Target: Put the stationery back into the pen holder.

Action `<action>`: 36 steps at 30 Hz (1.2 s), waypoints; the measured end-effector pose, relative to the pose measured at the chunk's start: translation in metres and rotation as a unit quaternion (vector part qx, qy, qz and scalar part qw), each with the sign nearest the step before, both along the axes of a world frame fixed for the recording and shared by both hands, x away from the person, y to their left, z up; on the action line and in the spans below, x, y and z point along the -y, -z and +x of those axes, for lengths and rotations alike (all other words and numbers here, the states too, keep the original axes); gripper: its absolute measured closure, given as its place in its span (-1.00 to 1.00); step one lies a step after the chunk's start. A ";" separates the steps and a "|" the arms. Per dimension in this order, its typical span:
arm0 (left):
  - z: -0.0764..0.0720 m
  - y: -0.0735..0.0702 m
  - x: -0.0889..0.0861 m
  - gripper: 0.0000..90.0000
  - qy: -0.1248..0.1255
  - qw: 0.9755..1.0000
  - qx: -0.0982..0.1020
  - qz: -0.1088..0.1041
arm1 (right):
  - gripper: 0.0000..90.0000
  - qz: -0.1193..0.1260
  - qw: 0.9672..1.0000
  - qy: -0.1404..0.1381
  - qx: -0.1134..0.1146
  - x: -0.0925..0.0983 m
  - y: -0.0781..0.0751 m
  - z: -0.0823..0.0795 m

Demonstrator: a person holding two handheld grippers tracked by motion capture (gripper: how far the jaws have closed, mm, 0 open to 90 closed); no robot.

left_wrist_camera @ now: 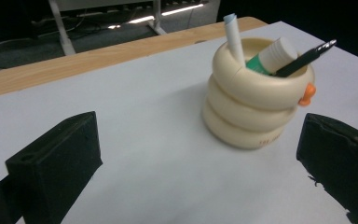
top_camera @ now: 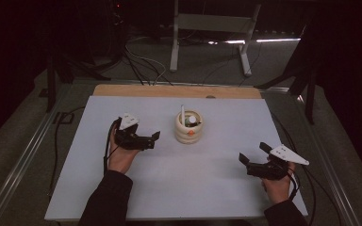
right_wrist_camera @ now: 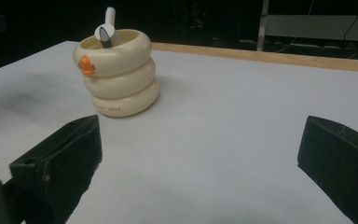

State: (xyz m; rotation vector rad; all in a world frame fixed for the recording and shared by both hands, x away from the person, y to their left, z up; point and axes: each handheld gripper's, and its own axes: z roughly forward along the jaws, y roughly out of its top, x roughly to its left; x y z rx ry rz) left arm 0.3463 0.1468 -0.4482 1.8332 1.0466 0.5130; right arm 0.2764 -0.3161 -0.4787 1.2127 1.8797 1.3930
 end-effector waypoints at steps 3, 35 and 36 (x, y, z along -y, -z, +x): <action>-0.008 0.002 -0.011 -1.00 -0.003 1.000 0.002 0.004 | -1.00 0.000 1.000 -0.001 0.001 -0.001 0.000 -0.001; -0.072 0.019 -0.082 -1.00 -0.056 0.997 0.054 0.002 | -1.00 0.007 1.000 0.000 0.012 0.001 -0.002 -0.009; -0.073 0.019 -0.084 -1.00 -0.059 0.997 0.053 0.001 | -1.00 0.006 1.000 0.000 0.012 0.001 -0.001 -0.009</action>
